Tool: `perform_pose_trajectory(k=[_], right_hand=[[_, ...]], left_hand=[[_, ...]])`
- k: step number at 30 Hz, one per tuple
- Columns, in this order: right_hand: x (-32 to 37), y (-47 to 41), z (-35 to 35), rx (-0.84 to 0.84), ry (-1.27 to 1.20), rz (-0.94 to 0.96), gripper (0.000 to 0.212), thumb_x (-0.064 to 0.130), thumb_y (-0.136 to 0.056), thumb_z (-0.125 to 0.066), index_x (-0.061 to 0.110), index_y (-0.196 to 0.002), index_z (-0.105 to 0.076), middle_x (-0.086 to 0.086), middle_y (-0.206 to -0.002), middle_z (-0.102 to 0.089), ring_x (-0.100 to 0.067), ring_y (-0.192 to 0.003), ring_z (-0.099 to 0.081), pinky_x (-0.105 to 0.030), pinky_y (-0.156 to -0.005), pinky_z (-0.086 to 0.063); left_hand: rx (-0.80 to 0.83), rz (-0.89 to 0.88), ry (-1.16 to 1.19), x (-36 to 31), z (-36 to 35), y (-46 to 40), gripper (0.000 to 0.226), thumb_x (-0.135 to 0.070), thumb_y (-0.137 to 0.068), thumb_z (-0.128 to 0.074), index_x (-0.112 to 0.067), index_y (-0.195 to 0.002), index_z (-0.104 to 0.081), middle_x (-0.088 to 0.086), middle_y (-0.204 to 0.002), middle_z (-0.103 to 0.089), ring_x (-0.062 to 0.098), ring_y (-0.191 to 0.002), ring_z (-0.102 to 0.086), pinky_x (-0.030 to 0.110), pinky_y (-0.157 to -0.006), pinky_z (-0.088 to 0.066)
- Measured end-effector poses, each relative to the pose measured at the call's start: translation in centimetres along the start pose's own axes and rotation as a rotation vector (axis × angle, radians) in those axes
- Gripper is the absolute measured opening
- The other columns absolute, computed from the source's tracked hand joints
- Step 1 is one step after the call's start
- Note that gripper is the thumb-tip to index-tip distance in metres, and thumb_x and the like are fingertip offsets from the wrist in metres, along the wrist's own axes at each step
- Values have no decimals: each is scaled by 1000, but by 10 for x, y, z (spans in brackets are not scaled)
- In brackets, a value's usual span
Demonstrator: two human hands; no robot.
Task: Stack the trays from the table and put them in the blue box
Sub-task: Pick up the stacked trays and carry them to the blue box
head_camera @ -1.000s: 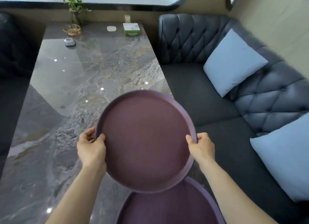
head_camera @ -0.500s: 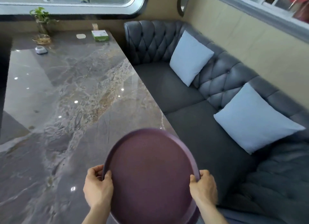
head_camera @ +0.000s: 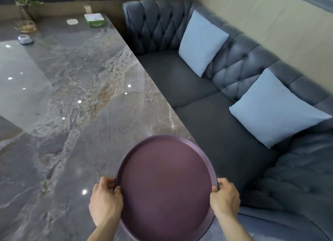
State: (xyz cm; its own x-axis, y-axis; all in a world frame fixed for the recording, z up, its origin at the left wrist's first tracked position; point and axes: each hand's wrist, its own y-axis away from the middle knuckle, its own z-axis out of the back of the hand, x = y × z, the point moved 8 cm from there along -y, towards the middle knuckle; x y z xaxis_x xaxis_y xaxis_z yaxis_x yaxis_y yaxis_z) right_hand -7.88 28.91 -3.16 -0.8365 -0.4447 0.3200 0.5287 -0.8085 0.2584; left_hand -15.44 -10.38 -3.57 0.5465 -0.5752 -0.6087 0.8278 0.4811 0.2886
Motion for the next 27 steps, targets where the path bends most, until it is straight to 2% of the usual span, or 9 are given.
perform_pose_trajectory(k=[4,6,11,14,17,20,23,27], right_hand=[[-3,-4,-3,12,-49,-22,12,11,-89,-63,18,-99,-66,-8,-98,-68,-33,-90,-62,-33,-68,-40],[-5,-7,-4,38,-80,-40,10,11,-89,-62,20,-93,-64,-6,-89,-71,-31,-82,-59,-33,-66,-41],[-6,-9,-3,25,-110,-36,16,8,-87,-63,23,-82,-60,-6,-78,-71,-30,-76,-57,-33,-64,-41],[-2,-10,-4,22,-131,-18,12,6,-87,-63,18,-89,-67,-6,-83,-73,-30,-79,-59,-33,-66,-43],[8,-20,-6,46,-201,-12,18,8,-87,-66,15,-103,-71,-7,-94,-74,-31,-92,-63,-36,-79,-50],[13,-28,-10,112,-266,-20,27,11,-86,-70,17,-112,-71,-6,-100,-75,-29,-98,-66,-38,-89,-52],[14,-22,-14,133,-291,17,31,13,-86,-72,18,-117,-71,-4,-101,-76,-25,-98,-68,-34,-88,-50],[16,-21,-14,79,-272,29,25,11,-86,-71,17,-110,-72,-5,-94,-76,-29,-95,-68,-39,-83,-53]], left_hand=[[6,-37,-61,-1,-3,-4,15,-18,-78,-67,-24,-89,-59,3,-94,-59,34,-89,-62,37,-72,-42],[21,-37,-60,0,-6,-3,16,-20,-79,-65,-26,-89,-54,3,-96,-55,33,-85,-60,38,-73,-42],[31,-14,-30,2,-9,-7,21,-18,-78,-67,-26,-87,-49,4,-91,-64,33,-87,-61,40,-77,-41],[34,-7,-7,4,-9,-11,25,-18,-77,-69,-28,-95,-55,-1,-95,-69,29,-94,-63,41,-82,-43],[28,-25,-16,2,-10,-14,31,-19,-80,-68,-27,-110,-63,0,-102,-71,27,-100,-65,41,-88,-43],[12,-40,-31,4,-8,-17,34,-17,-82,-65,-25,-115,-66,3,-104,-71,28,-101,-65,42,-90,-43],[21,-21,-20,9,-8,-21,33,-16,-82,-63,-25,-113,-67,2,-102,-74,30,-105,-64,43,-91,-43],[28,0,-1,8,-8,-23,29,-15,-81,-64,-26,-107,-67,0,-98,-75,28,-102,-66,42,-90,-45]])
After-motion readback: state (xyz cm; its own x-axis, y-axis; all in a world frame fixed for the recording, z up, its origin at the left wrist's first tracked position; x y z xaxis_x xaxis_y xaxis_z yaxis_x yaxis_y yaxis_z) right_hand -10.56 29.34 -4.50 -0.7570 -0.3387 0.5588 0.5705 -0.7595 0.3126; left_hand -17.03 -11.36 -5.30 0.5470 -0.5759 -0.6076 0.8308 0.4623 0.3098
